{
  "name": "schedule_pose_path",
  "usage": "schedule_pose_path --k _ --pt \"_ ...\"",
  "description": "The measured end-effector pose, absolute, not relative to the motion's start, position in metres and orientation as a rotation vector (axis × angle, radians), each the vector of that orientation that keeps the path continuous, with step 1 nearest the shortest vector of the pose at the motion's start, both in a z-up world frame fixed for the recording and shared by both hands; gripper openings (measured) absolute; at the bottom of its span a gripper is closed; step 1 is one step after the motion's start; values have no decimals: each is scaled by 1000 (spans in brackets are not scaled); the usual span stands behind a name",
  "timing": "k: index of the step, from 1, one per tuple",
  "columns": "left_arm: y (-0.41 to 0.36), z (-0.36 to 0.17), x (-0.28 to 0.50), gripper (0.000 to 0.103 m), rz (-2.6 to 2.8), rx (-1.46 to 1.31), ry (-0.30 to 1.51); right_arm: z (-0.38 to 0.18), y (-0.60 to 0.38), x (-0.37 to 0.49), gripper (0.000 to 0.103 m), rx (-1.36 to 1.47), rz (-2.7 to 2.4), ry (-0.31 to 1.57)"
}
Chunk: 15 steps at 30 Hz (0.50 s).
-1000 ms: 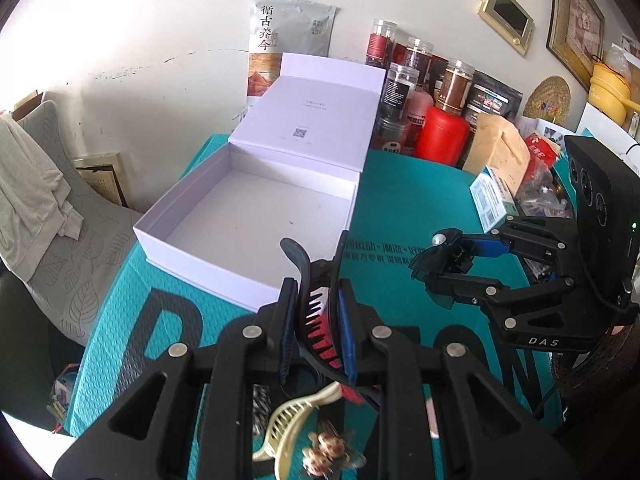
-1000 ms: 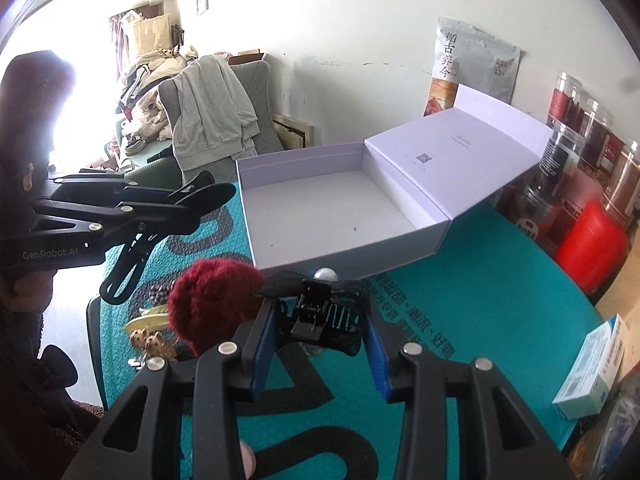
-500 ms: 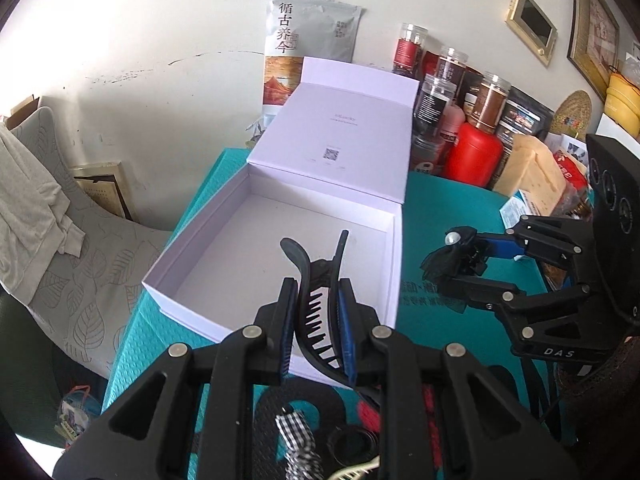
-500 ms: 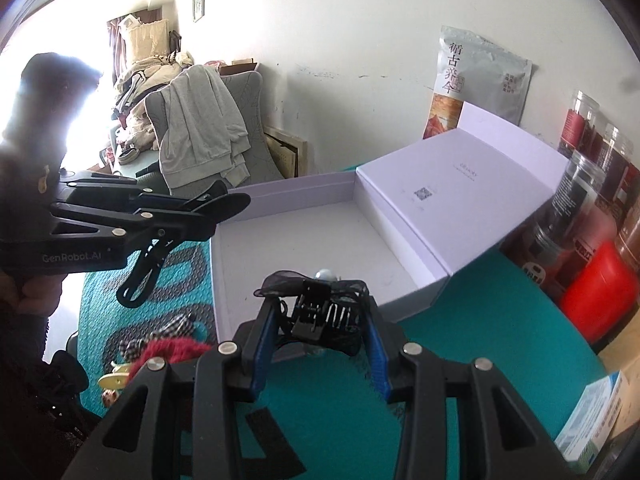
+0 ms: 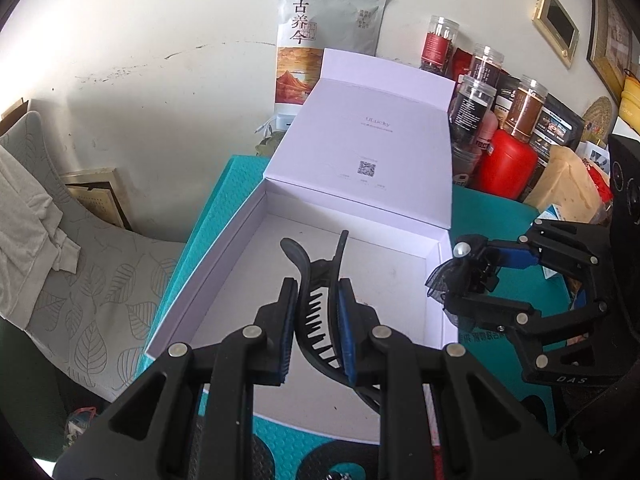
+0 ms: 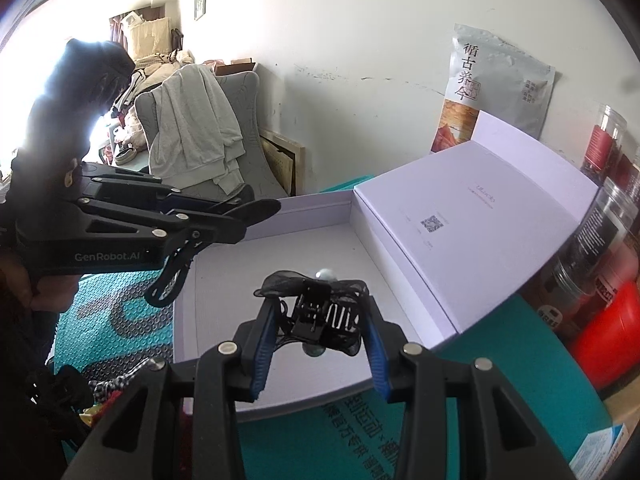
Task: Organize objects
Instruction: 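Lower both clips into the white box and open both tools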
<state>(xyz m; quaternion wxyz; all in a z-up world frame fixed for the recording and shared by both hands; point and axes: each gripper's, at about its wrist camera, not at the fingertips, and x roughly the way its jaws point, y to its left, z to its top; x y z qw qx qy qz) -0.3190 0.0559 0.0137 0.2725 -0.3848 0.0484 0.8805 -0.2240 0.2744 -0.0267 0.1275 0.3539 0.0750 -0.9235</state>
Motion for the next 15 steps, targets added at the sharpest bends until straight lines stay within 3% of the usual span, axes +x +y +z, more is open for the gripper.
schedule_pose_path --k 15 --pt "73 -24 -389 19 2370 -1100 170 -49 278 -278 41 1061 -2675 218"
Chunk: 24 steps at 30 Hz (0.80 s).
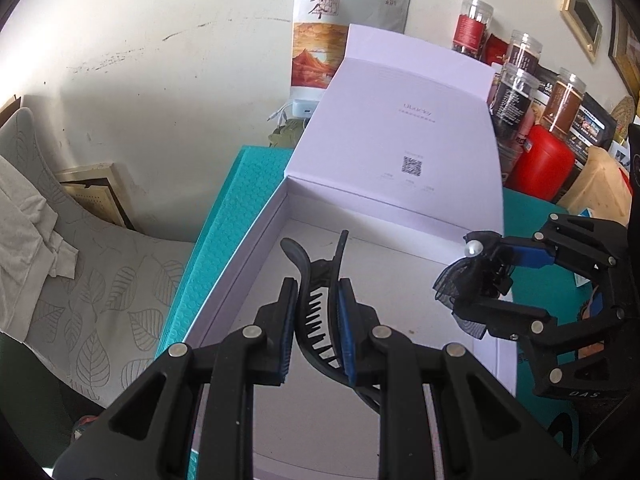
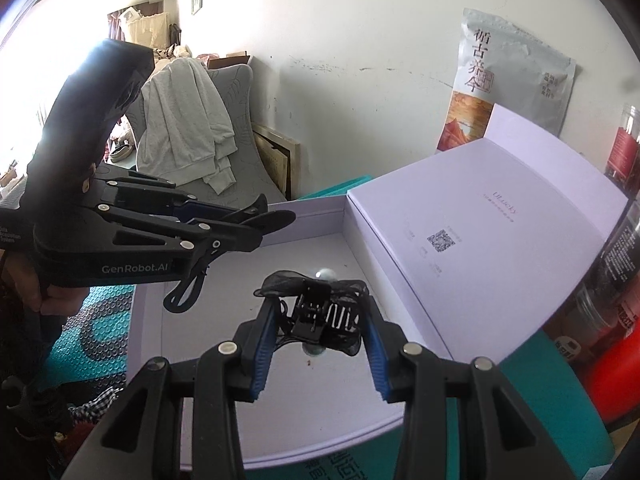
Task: Organize objects
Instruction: 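Lower both clips into the white box and open both tools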
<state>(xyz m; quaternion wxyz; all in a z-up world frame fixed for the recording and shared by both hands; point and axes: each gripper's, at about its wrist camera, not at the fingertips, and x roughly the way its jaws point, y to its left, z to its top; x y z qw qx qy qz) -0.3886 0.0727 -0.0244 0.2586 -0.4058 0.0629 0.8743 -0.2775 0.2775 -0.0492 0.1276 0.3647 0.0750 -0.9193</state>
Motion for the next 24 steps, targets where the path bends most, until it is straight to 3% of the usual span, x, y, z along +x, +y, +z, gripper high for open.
schedule_pose_path --k 24 --pt "99 -76 -416 19 2387 -1222 314 -86 274 -307 41 1193 -2623 197"
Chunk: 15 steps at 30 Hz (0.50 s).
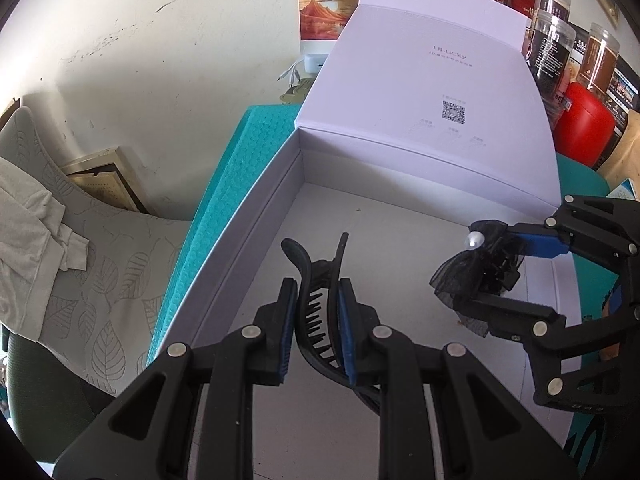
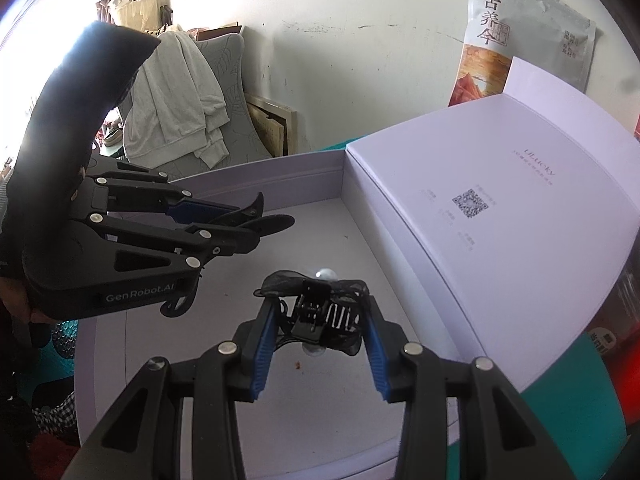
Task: Organize objects
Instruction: 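Lower both clips into the white box and open both tools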
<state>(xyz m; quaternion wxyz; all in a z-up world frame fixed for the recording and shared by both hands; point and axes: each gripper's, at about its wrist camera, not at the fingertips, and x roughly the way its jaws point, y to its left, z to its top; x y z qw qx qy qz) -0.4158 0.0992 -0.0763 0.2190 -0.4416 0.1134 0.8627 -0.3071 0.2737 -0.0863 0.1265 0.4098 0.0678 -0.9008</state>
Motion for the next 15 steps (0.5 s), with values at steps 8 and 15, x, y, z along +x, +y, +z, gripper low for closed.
schedule_pose_path --k 8,15 --pt "98 -77 -417 62 2439 -1242 320 -89 275 -307 53 1212 -2623 205" --pt "96 -59 -404 67 2473 -1206 329 -79 278 -301 54 1186 -2644 207"
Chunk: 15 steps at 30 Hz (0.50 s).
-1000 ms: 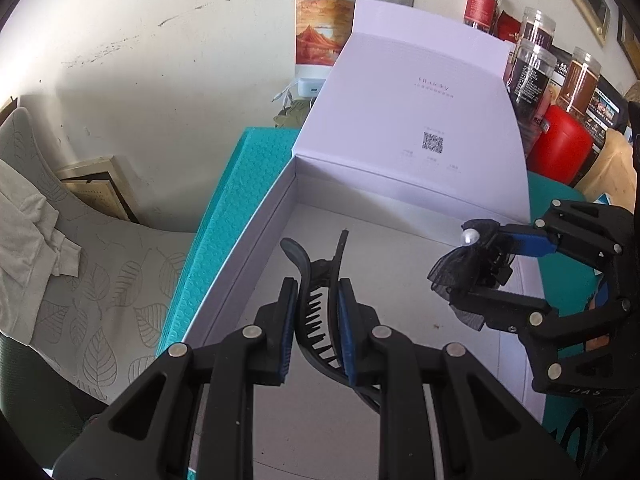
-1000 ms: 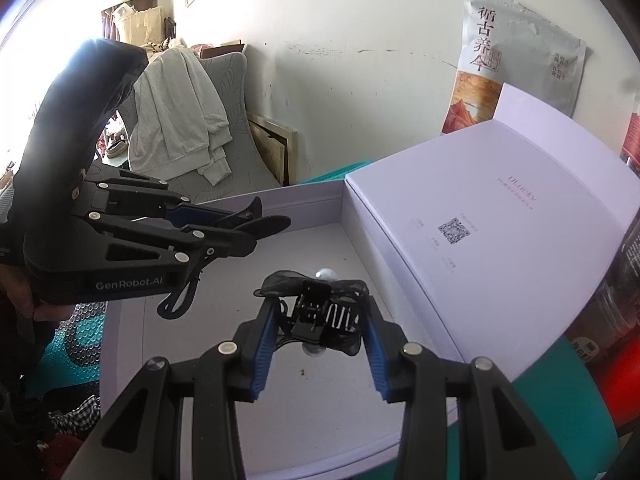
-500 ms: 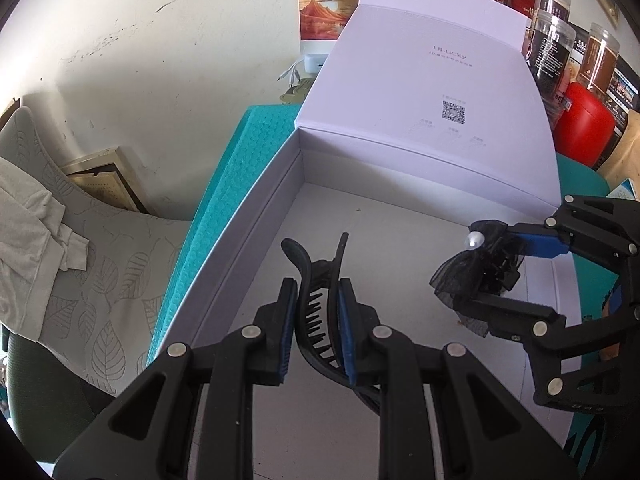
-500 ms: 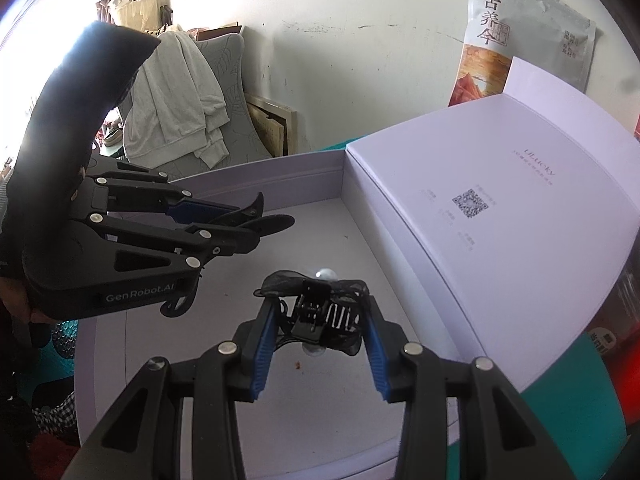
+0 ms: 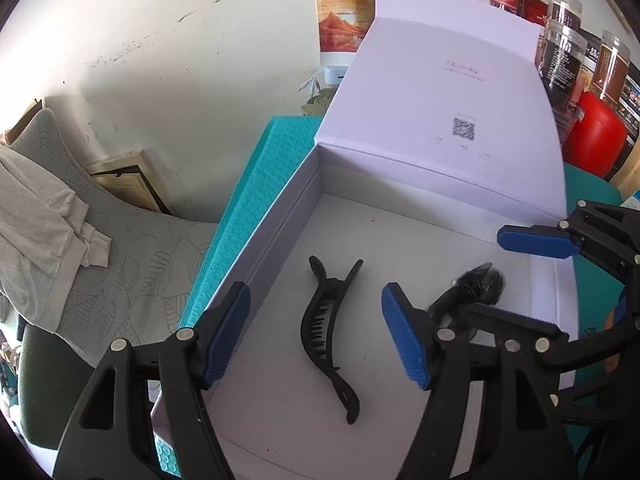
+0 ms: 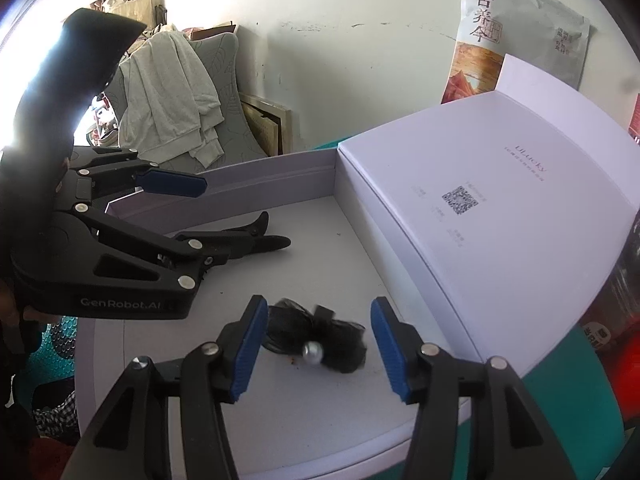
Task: Organize objects
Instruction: 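Lower both clips into the white box and open both tools, then raise both tools out of the box and back toward the mat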
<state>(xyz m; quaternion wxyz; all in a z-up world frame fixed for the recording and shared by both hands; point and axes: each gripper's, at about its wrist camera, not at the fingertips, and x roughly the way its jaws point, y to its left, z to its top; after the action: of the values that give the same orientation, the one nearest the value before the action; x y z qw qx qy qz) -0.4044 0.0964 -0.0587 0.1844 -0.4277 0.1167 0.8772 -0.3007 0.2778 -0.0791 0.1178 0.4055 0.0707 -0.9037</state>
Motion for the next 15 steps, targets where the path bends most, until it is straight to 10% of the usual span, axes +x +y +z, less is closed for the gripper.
schedule_pose_path --k 15 --pt "92 19 -347 71 2550 -1060 331 -24 281 -261 54 1078 -2737 237"
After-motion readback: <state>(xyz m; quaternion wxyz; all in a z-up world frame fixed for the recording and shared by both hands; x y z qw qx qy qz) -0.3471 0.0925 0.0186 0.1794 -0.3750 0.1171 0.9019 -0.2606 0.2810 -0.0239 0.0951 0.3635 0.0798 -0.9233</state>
